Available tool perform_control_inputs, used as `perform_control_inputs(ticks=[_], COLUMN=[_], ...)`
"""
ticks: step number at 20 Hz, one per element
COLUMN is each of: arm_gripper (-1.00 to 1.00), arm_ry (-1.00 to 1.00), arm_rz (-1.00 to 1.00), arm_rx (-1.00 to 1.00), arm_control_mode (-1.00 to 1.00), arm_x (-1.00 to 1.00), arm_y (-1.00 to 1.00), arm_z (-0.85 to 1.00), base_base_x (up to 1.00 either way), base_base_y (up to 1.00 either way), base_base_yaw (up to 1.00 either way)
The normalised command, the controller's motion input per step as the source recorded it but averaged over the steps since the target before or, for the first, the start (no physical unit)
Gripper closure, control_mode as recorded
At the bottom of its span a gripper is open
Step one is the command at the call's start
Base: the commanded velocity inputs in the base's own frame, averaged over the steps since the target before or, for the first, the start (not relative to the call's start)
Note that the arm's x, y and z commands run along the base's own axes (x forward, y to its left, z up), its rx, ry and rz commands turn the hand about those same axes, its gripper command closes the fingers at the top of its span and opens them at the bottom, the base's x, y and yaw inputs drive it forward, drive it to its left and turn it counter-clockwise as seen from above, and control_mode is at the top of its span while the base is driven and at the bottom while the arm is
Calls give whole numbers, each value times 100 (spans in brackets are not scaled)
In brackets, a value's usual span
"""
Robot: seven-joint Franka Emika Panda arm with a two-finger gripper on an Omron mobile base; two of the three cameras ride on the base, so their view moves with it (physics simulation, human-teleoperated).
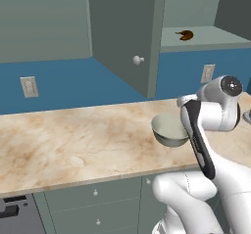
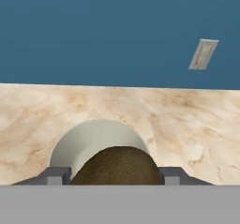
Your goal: Open the cabinet. Pick the banana and kiwi from the cabinet and place them into the bowl. Then close the cabinet.
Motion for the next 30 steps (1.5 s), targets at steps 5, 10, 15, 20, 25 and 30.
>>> perform_control_inputs(ticks=[5,10,15,20,25,30], arm_gripper=[100,100,100,100,100,100], arm_ry=[10,7,11,15,18,17], arm_rz=[0,0,0,0,0,0], arm_rx=[0,0,0,5,8,3], arm_control_mode=[-100,-100,-100,-100,-100,-100], arm_x=[6,19,51,54,49,48], arm_y=[6,2,0,0,0,0], arm_z=[-50,-36,-19,-12,-29,-57], base_base_x=[0,0,0,0,0,0], base_base_y=[0,0,0,0,0,0], base_base_yaw=[0,0,0,0,0,0])
